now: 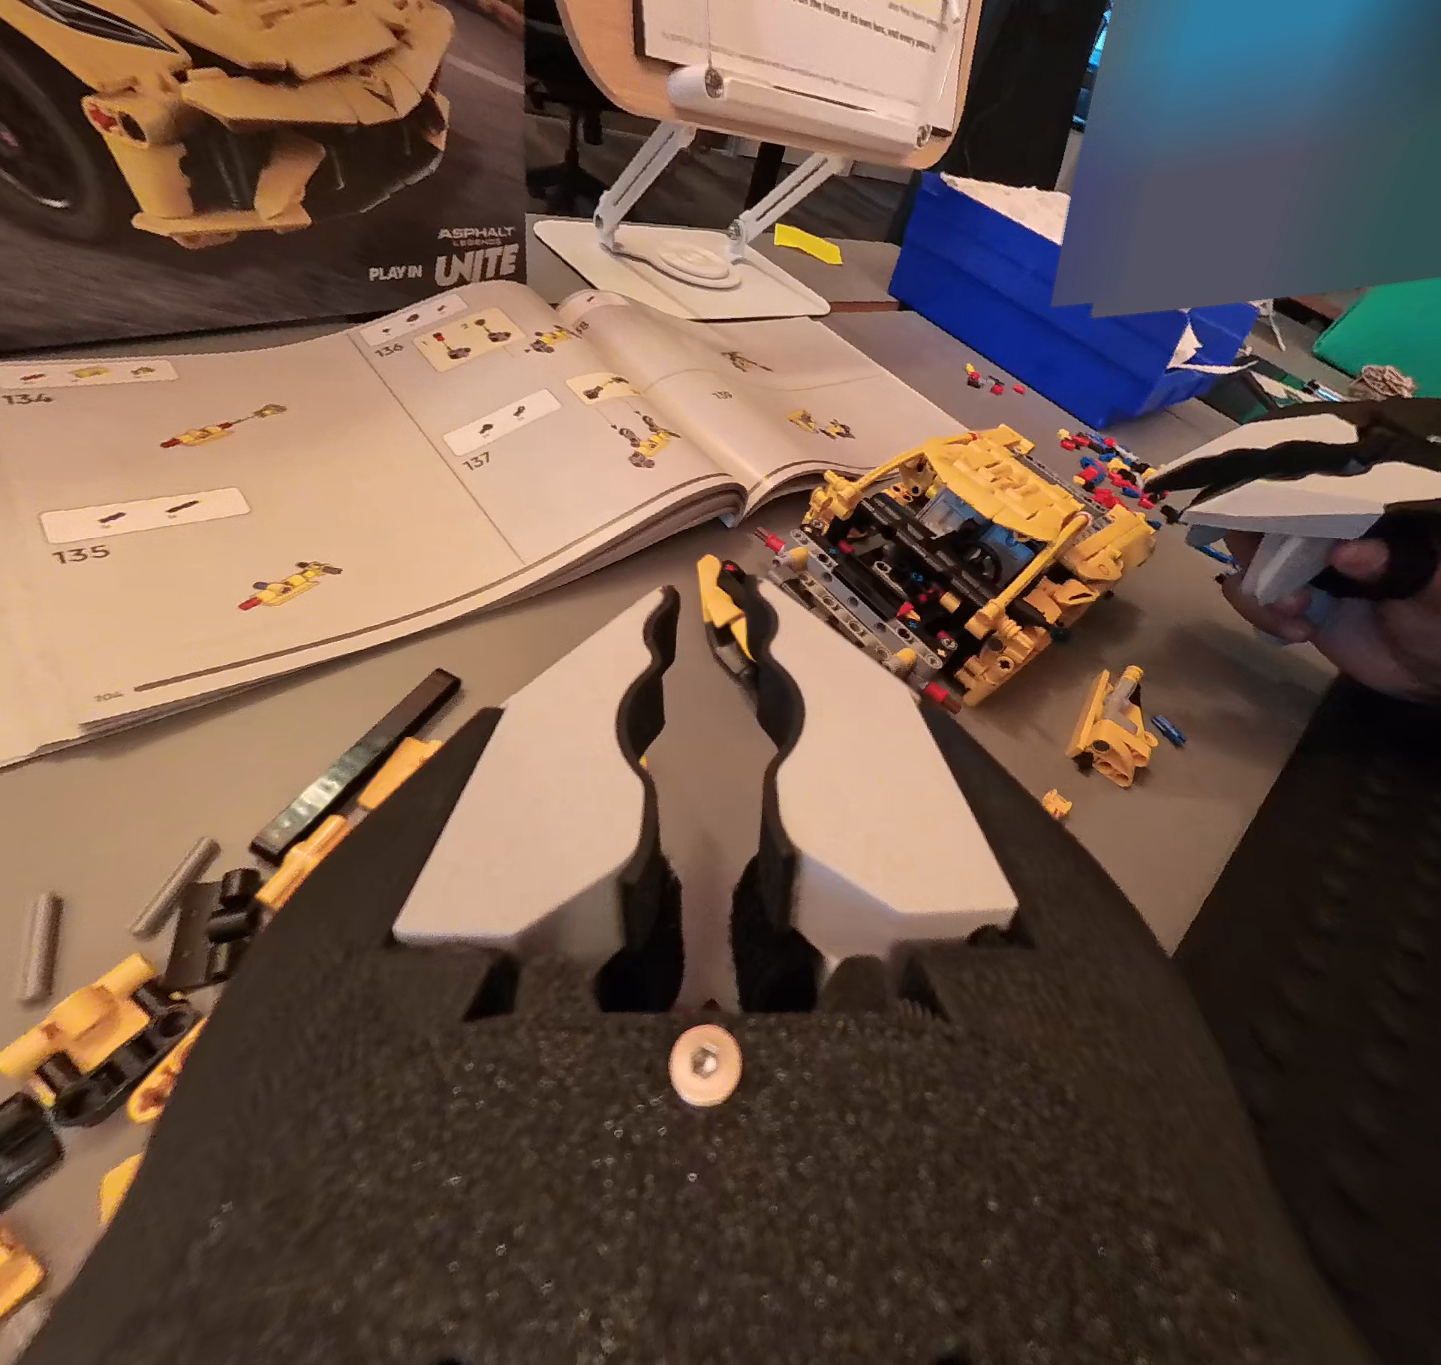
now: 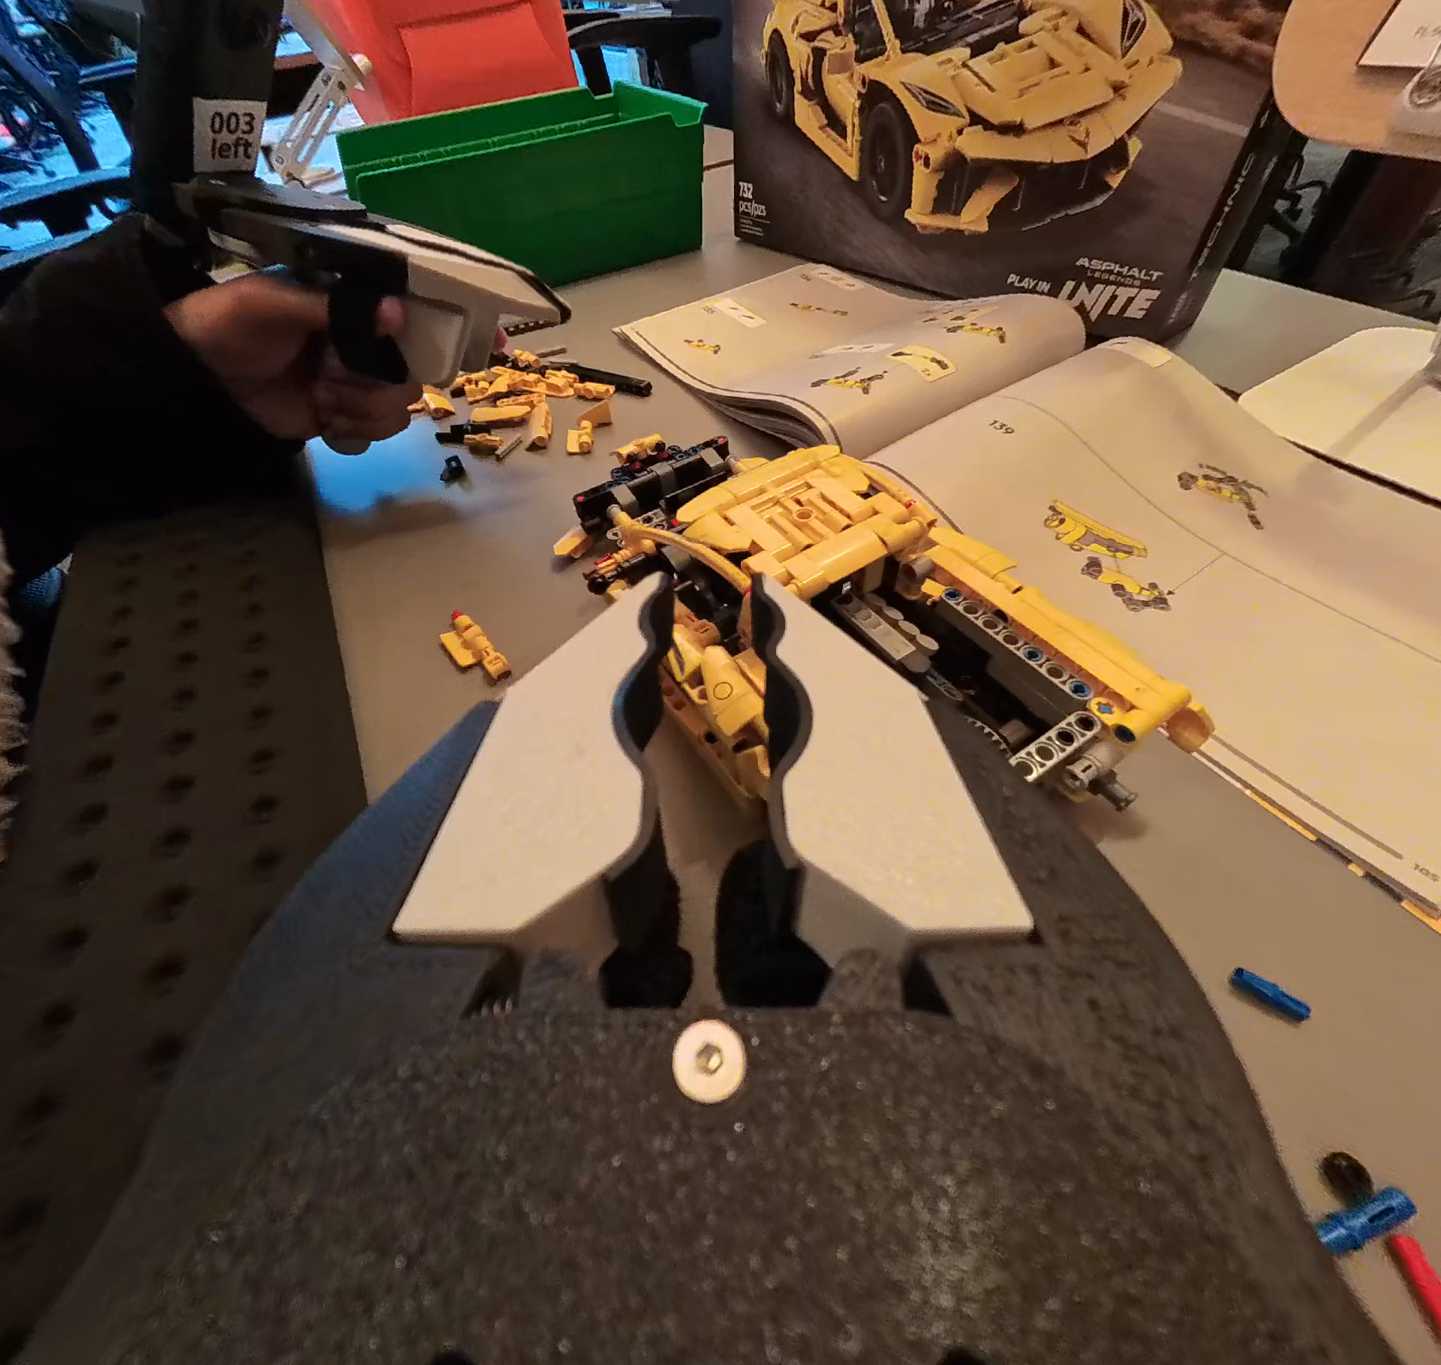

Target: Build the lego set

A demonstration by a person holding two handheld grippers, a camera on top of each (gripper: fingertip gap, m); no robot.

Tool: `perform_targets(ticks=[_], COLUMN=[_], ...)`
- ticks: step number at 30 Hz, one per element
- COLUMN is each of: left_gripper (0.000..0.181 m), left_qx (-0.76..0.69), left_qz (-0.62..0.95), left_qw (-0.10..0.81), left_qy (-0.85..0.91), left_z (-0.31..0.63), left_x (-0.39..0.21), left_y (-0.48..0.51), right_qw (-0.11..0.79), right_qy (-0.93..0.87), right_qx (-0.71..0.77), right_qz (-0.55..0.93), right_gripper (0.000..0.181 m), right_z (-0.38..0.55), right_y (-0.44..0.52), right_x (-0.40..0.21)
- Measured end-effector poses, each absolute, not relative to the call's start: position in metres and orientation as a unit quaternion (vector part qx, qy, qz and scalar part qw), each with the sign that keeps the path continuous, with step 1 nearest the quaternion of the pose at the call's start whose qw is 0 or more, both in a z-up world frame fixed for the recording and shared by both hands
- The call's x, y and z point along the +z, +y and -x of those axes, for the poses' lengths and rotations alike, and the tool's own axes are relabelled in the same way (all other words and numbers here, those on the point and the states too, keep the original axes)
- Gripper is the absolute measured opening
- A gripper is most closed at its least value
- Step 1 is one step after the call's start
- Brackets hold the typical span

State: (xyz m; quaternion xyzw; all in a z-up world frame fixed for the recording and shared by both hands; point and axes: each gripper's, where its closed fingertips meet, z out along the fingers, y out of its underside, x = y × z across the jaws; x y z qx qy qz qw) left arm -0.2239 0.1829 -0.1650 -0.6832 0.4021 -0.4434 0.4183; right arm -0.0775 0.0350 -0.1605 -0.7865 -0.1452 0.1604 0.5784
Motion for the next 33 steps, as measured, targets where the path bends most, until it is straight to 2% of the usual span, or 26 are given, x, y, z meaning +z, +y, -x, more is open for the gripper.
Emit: perform_targets(ticks=[15, 24, 33], left_gripper=[0.016, 0.017, 0.017], left_qx=[-0.456, -0.489, -0.434], left_qz=[0.676, 0.602, 0.549], left_qw=[0.4, 0.3, 0.231], left_qy=[0.418, 0.555, 0.676], left_z=[0.219, 0.203, 0.205], left_x=[-0.169, -0.186, -0.218], left_y=[0.174, 0.1, 0.053], right_qw=[0.566, 0.519, 0.508], right_qy=[-0.143, -0.233, -0.256], right_qx=[0.161, 0.154, 0.155], right_qz=[0.795, 0.808, 0.808], right_gripper=[0.018, 0.022, 0.02], right_z=[0.077, 0.113, 0.124], right_y=[0.036, 0.024, 0.018], right_x=[-0.166, -0.187, -0.191])
